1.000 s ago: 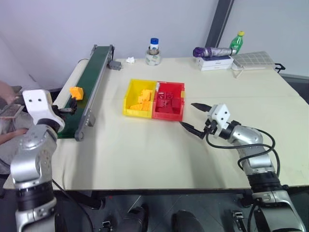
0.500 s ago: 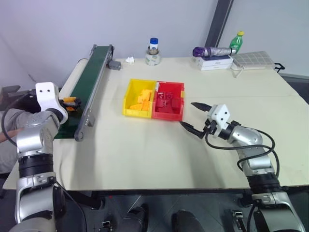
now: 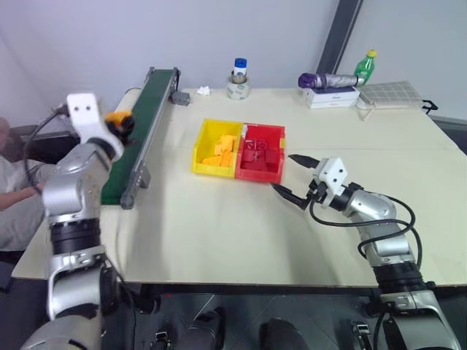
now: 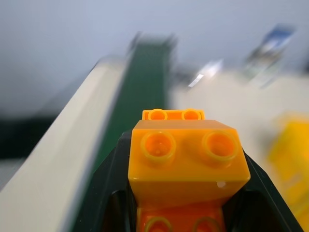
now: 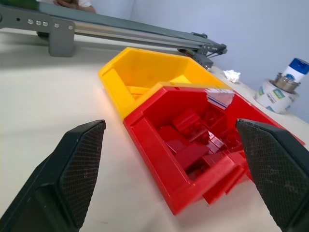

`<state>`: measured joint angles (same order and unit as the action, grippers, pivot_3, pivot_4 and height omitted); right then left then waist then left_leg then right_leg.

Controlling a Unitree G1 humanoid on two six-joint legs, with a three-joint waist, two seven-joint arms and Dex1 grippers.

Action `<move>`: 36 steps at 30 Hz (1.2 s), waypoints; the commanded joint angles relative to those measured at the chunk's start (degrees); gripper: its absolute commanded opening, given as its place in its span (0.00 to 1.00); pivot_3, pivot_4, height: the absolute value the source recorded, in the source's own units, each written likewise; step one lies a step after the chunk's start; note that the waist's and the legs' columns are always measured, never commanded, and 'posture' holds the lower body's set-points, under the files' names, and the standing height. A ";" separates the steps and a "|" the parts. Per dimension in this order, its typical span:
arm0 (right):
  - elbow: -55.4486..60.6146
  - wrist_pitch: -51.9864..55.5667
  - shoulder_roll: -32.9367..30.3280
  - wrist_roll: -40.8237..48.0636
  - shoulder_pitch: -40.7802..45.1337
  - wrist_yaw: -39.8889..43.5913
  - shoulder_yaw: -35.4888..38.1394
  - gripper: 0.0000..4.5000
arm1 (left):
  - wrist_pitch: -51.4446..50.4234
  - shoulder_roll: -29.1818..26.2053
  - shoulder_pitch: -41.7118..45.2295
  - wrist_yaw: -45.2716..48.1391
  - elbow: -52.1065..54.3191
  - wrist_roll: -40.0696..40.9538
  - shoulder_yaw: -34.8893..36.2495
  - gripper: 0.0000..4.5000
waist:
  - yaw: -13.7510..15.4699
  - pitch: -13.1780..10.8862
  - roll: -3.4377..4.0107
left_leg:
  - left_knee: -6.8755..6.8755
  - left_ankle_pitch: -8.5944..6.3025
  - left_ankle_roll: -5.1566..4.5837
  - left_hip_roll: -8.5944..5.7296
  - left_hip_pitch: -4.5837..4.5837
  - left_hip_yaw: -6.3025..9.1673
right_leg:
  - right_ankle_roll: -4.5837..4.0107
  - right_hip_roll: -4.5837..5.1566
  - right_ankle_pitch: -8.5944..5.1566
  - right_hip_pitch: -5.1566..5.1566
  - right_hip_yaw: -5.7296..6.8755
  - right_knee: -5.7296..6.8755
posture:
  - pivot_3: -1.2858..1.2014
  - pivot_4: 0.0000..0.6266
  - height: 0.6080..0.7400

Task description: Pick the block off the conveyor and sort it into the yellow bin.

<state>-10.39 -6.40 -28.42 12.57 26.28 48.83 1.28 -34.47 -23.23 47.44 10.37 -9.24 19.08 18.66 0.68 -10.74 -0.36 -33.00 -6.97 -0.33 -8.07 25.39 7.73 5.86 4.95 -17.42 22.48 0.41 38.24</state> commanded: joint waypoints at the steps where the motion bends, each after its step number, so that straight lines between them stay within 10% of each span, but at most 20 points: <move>1: 1.24 -0.50 0.25 0.52 1.38 -0.04 0.09 1.00 | 5.20 4.92 6.38 -0.21 -6.83 -2.88 -6.11 0.30 | 0.20 0.01 -0.02 | -0.03 0.00 0.00 -0.01 -0.01 0.00 | 0.03 0.00 0.02 -0.02 0.00 0.00 | 0.52 0.24 1.00; 11: 4.88 0.82 -1.00 0.64 -1.33 -1.53 1.18 1.00 | 27.29 14.67 21.85 0.36 -42.66 -10.73 -12.04 0.30 | -1.35 -0.04 -0.10 | 0.04 0.05 -0.16 -0.07 0.12 -0.05 | 0.15 0.04 0.09 0.04 -0.04 0.01 | 0.52 0.24 1.00; 17: 7.40 1.83 -1.59 0.72 -3.52 -2.86 1.48 1.00 | 33.46 13.67 24.94 -3.45 -50.16 -13.81 -12.42 0.93 | -1.65 -0.04 -0.11 | 0.02 0.02 -0.22 -0.08 0.13 -0.08 | 0.16 0.05 0.09 0.08 -0.07 0.06 | 0.52 0.24 1.00; 21: 7.66 2.12 -1.75 0.84 -3.70 -3.26 1.30 1.00 | 34.55 13.76 25.27 -2.35 -50.42 -13.03 -11.68 0.99 | -1.26 -0.05 -0.12 | -0.04 0.02 -0.22 -0.09 0.14 -0.06 | 0.18 0.05 0.10 0.05 -0.06 0.07 | 0.52 0.24 1.00; 30: 6.22 1.54 -1.57 0.99 -2.50 -2.66 0.86 1.00 | 19.05 9.65 7.49 10.25 -11.70 -3.69 -10.93 0.99 | -2.39 -0.04 -0.11 | 0.03 0.02 -0.24 -0.10 0.10 -0.07 | 0.22 0.03 0.13 0.08 -0.14 0.07 | 0.52 0.24 1.00; 36: 4.90 0.91 -1.58 1.03 -2.16 -1.63 0.67 1.00 | 3.57 -4.56 -13.36 18.47 18.97 3.21 -7.71 0.99 | -3.24 -0.05 -0.08 | 0.02 0.03 -0.24 -0.02 0.05 -0.06 | 0.14 -0.05 0.16 0.10 -0.22 0.15 | 0.52 0.24 1.00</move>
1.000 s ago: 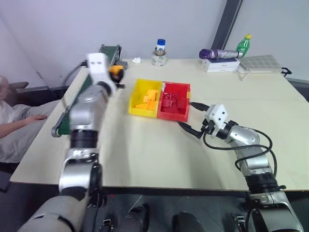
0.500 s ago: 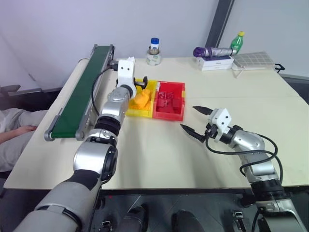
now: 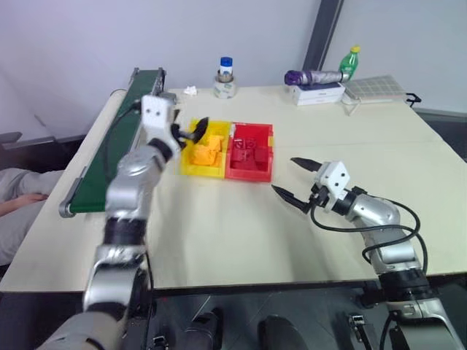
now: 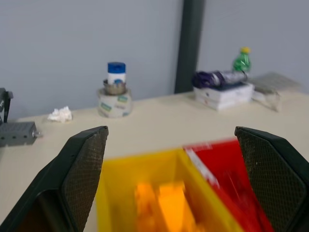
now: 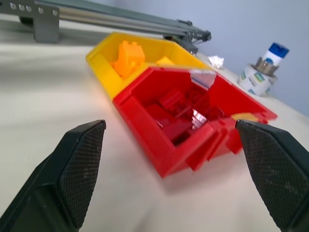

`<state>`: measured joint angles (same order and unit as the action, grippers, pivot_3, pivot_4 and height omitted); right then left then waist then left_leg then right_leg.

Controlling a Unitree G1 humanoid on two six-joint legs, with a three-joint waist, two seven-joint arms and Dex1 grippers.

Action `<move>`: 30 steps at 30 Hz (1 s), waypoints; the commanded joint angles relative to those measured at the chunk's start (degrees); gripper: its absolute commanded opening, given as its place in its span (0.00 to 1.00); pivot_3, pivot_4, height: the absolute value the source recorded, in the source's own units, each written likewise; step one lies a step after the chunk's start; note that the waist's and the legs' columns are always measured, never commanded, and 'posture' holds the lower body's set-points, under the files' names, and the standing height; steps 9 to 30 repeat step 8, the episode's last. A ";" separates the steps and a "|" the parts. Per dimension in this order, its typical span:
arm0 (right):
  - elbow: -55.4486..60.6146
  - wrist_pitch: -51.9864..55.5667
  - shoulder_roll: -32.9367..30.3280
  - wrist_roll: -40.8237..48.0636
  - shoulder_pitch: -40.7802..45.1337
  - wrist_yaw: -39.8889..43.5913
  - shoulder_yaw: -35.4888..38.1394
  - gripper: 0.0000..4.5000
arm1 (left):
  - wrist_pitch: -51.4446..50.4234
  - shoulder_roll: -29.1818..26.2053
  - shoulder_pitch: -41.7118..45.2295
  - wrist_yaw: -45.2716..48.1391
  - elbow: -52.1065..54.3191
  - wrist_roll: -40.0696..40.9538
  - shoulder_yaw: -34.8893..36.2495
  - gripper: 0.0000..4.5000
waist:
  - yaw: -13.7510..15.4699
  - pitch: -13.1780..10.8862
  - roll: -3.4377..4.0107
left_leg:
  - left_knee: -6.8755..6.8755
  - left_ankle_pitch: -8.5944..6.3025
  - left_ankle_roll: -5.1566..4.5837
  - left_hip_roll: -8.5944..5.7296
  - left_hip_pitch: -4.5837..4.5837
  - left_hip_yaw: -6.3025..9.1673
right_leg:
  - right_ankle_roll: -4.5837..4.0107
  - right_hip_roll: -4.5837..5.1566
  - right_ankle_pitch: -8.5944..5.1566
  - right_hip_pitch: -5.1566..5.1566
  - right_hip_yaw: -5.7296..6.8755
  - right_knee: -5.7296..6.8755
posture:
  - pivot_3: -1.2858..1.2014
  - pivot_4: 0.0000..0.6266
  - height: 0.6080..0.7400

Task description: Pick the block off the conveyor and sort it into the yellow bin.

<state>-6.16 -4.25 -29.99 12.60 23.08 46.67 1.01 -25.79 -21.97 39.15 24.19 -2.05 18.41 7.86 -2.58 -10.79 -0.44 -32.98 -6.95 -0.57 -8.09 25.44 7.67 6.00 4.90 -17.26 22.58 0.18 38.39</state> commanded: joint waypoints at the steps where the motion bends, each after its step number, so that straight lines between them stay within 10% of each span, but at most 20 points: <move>1: 0.33 -1.36 -0.01 1.01 1.23 0.70 0.94 1.00 | -6.35 -8.11 -7.55 6.06 13.98 4.98 3.99 0.99 | 0.10 -0.01 0.02 | 0.00 -0.01 0.01 0.02 -0.02 0.00 | -0.04 -0.03 0.01 0.01 0.00 0.01 | 0.52 0.24 1.00; 8: -2.57 -2.21 0.15 1.01 3.87 2.40 0.69 1.00 | -13.20 -22.37 -23.40 16.91 20.77 14.01 15.52 0.99 | 1.05 -0.02 0.04 | 0.00 -0.11 0.15 0.08 -0.08 0.08 | -0.38 -0.14 -0.12 0.13 -0.04 -0.10 | 0.52 0.24 1.00; 30: -2.57 -2.21 0.15 1.01 3.87 2.40 0.69 1.00 | -13.20 -22.37 -23.40 16.91 20.77 14.01 15.52 0.99 | 1.05 -0.02 0.04 | 0.00 -0.11 0.15 0.08 -0.08 0.08 | -0.38 -0.14 -0.12 0.13 -0.04 -0.10 | 0.52 0.24 1.00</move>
